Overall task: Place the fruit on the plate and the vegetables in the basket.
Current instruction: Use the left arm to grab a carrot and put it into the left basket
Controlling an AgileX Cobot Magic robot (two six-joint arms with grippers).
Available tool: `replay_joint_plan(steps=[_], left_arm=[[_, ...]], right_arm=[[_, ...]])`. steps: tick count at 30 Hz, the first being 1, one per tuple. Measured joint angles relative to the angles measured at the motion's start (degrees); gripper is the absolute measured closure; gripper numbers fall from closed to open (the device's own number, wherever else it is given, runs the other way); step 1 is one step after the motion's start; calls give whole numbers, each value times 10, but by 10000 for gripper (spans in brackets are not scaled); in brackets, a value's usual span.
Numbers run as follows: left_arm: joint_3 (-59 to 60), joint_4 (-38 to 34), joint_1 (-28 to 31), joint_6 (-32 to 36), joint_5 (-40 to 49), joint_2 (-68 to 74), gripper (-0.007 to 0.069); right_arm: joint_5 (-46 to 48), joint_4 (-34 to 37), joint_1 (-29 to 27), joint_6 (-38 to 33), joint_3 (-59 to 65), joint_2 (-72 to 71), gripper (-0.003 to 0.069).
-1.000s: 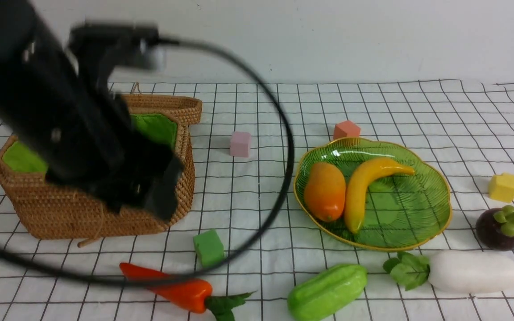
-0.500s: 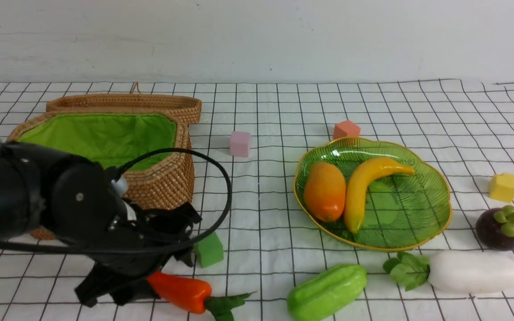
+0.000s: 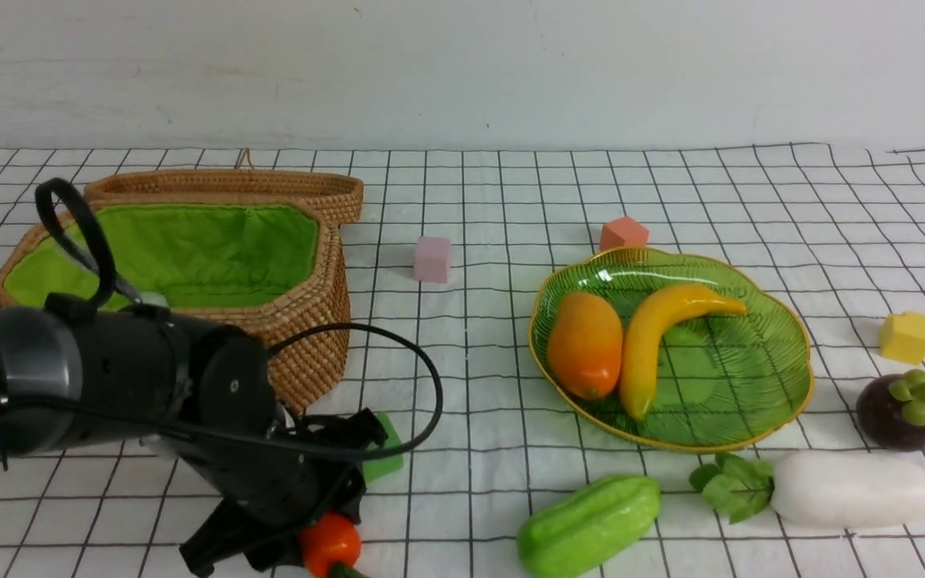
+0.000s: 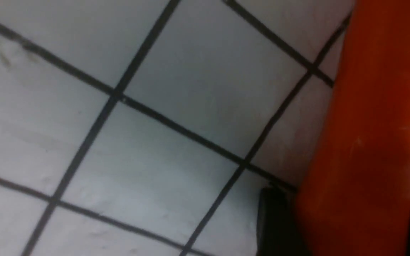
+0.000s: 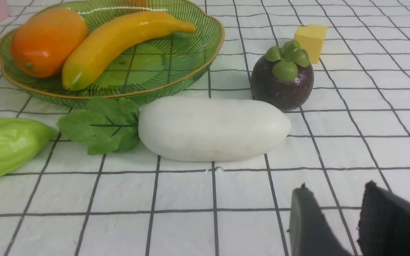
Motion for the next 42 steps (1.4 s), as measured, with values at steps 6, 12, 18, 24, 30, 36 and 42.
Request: replay_joint_plan(steps=[6,12,18,24,30,36,42], left_arm=[[-41,38,-1,176,105,-147,263],[-212,169,67,234,235,-220,263],[-330,235,194,244,207,-141,263],[-371,238,206,235,182,-13,263],[-373,229,204,218,135,46,117],[-375,229,204,224,148,22,-40],[-375,201,204,309,270,-110,48]], right_arm=[[0,0,0,0,0,0,414],[0,0,0,0,0,0,414],[0,0,0,0,0,0,414],[0,0,0,0,0,0,414],[0,0,0,0,0,0,414],[0,0,0,0,0,0,414],[0,0,0,0,0,0,414]])
